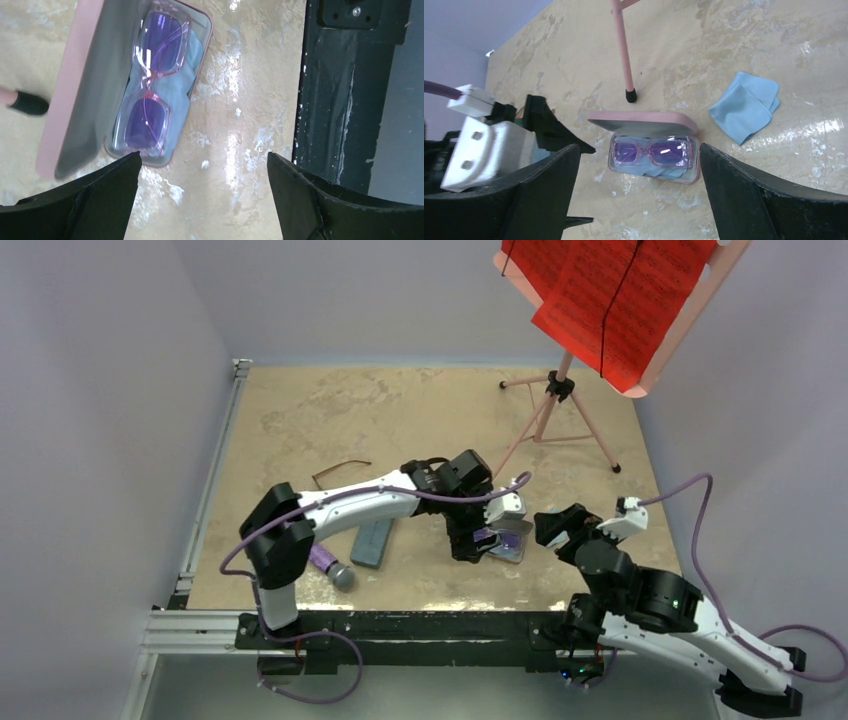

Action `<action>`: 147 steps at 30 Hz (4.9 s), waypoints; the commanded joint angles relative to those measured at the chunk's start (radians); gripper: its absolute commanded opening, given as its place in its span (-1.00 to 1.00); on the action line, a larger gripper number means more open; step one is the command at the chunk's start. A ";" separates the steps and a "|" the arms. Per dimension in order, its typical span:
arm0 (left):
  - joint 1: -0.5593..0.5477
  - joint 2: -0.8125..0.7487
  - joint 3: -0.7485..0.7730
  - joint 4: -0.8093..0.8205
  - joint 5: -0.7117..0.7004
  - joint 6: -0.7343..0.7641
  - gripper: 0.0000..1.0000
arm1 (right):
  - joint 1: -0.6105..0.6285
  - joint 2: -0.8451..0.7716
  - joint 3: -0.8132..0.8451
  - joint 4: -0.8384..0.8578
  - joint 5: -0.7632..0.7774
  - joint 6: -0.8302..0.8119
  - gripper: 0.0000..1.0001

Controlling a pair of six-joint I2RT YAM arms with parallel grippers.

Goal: Organize the sunglasses

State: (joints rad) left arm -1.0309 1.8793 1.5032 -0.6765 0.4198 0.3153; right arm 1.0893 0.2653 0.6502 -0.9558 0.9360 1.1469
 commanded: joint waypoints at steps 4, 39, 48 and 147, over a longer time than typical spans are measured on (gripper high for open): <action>0.021 -0.345 -0.379 0.426 -0.201 -0.400 1.00 | 0.010 0.175 0.020 0.252 -0.119 -0.268 0.89; 0.071 -0.169 -0.761 1.157 -0.085 -1.161 1.00 | -0.542 0.877 0.049 0.614 -0.904 -0.470 0.56; 0.071 -0.141 -0.753 1.174 -0.085 -1.169 1.00 | -0.540 0.844 -0.052 0.657 -0.976 -0.433 0.45; 0.076 -0.323 -0.872 1.169 -0.138 -1.142 1.00 | -0.453 0.887 -0.060 0.694 -1.011 -0.382 -0.47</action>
State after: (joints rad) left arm -0.9623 1.7008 0.6594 0.5209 0.3435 -0.8742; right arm 0.6296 1.2110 0.5358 -0.1692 -0.1272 0.7868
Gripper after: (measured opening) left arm 0.997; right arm 0.211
